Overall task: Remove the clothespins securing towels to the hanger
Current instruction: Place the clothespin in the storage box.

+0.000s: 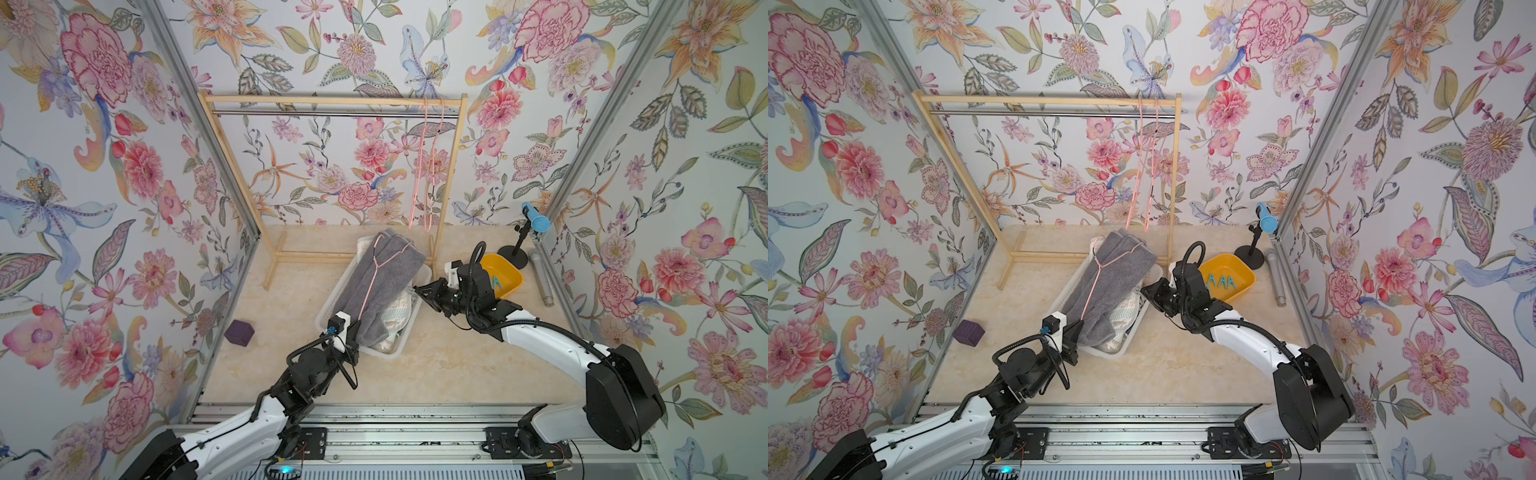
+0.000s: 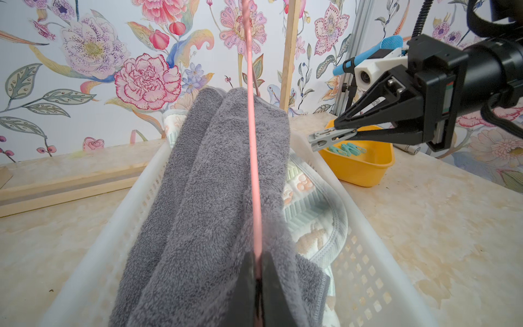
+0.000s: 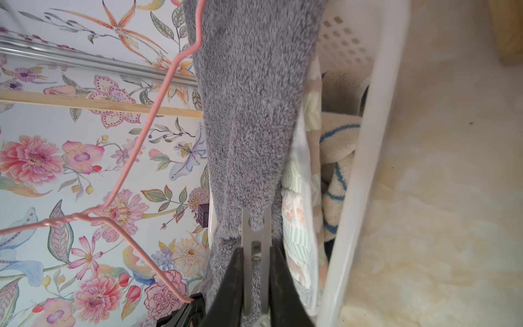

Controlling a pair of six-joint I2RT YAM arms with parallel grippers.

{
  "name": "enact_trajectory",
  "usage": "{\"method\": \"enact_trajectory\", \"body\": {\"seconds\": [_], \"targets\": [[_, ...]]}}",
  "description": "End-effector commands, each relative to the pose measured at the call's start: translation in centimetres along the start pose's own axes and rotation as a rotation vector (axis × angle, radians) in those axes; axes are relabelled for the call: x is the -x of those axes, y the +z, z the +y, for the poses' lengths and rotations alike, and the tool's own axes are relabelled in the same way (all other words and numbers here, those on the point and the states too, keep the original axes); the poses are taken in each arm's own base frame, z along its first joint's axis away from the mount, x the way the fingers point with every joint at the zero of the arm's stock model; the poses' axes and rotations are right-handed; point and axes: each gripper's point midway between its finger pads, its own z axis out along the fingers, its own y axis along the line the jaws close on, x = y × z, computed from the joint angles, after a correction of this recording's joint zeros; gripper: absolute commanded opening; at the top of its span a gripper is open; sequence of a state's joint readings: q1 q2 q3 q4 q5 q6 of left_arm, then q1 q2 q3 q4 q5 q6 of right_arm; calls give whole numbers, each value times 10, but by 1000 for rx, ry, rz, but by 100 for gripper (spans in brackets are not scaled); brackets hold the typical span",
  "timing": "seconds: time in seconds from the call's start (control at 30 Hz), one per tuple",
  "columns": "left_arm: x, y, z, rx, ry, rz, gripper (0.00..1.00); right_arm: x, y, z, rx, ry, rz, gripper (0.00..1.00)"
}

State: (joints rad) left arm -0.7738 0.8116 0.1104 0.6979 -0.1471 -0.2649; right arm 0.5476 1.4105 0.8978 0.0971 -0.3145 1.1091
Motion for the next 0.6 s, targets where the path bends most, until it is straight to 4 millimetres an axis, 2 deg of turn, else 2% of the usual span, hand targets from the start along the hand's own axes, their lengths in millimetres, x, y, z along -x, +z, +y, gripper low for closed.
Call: {"method": "enact_trajectory", "body": {"seconds": [0.0,0.17,0.43,0.57], "targets": [[15,3,3,31,12,-33,0,19,-17,12,15,-53,-41,6],[15,4,2,30,13,-33,0,54,-37,-5,-40,-69,-132,6],[13,3,4,36,21,-26,0,108,-74,-52,-169,-77,-274,6],[13,4,3,35,20,-26,0,136,-88,-73,-272,-154,-348,7]]}}
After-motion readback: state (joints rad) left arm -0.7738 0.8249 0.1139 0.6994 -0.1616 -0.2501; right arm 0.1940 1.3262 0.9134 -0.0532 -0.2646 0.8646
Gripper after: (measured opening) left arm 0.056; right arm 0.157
